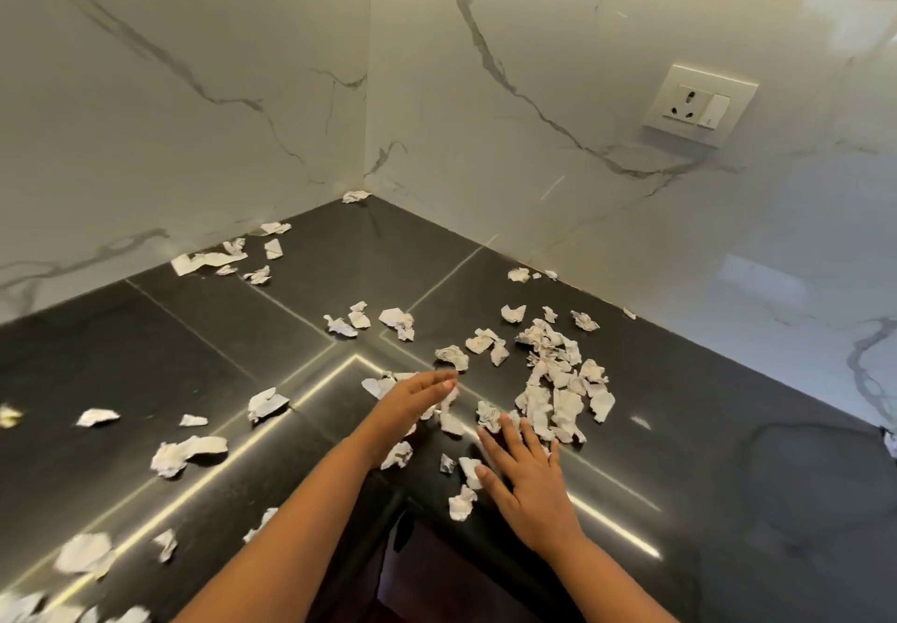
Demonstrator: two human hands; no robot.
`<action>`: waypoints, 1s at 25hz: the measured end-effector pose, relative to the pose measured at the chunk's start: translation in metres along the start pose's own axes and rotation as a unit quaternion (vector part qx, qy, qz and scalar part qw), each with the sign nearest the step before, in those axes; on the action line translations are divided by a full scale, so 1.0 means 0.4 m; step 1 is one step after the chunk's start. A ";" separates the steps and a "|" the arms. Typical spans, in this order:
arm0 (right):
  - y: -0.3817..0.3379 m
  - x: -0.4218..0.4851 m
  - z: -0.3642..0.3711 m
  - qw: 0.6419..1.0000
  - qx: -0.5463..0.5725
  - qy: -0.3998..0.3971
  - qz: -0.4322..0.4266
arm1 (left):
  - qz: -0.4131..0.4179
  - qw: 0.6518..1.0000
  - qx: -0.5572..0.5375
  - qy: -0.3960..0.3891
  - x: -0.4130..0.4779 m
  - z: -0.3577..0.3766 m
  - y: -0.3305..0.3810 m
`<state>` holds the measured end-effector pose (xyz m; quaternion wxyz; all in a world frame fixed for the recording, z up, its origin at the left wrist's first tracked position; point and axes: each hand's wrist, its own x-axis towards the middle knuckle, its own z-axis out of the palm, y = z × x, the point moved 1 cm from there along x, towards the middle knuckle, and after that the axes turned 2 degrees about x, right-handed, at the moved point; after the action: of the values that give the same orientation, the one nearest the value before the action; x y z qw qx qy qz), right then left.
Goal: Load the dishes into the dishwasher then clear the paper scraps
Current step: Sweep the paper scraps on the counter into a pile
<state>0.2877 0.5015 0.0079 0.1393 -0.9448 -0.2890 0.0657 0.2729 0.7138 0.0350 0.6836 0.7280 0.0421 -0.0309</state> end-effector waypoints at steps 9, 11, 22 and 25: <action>-0.091 0.129 0.040 0.997 -0.049 0.027 0.052 | 0.007 0.944 0.327 0.045 -0.162 -0.131 -0.108; -0.099 0.135 0.048 0.997 -0.057 0.044 0.040 | 0.024 0.919 0.388 0.068 -0.144 -0.121 -0.119; -0.178 0.192 0.086 0.994 -0.038 0.092 0.037 | 0.076 0.890 0.380 0.239 -0.103 -0.139 -0.129; -0.203 0.164 0.097 0.973 -0.073 0.120 -0.181 | 0.084 0.886 0.377 0.258 -0.101 -0.142 -0.132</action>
<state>0.2910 0.6115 -0.0075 0.1131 -0.8854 -0.4405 -0.0961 0.2266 0.7727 -0.0096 0.3226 0.9140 0.1404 0.2018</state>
